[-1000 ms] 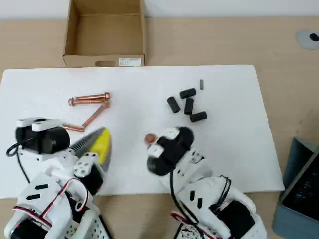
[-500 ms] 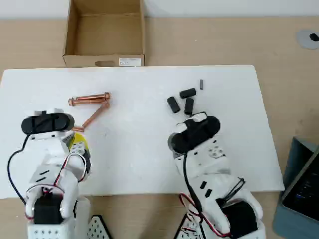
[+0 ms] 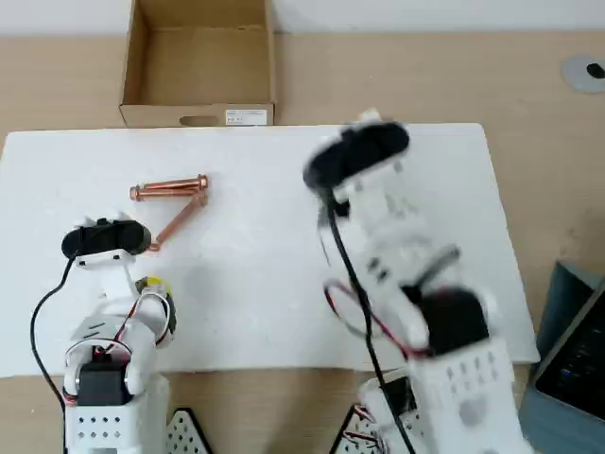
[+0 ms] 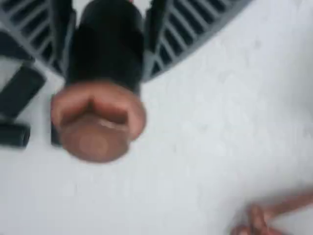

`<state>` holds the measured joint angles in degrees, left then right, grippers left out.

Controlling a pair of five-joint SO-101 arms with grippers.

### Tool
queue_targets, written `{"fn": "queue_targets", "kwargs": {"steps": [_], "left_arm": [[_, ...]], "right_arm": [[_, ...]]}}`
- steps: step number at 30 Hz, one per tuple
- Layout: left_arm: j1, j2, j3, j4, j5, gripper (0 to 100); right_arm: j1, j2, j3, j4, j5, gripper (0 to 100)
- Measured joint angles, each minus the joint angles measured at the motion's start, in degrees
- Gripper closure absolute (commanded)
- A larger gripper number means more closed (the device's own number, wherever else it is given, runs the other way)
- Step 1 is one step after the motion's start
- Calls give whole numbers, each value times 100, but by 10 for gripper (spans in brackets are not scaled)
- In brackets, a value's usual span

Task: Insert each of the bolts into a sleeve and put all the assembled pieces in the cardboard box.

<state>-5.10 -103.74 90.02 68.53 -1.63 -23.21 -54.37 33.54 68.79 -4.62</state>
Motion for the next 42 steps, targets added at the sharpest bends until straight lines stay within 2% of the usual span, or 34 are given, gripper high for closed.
{"fn": "queue_targets", "kwargs": {"steps": [9, 19, 26, 42], "left_arm": [[0, -9, 202, 0, 0, 996], [0, -9, 202, 0, 0, 996], [0, -9, 202, 0, 0, 996], [0, -9, 202, 0, 0, 996]], "right_arm": [[0, 2664, -1996, -835, 0, 989], [-9, 5600, -4097, -2207, 589, 989], [-9, 7701, -5873, -2734, 642, 989], [-308, 11622, -9943, -3033, 642, 986]]}}
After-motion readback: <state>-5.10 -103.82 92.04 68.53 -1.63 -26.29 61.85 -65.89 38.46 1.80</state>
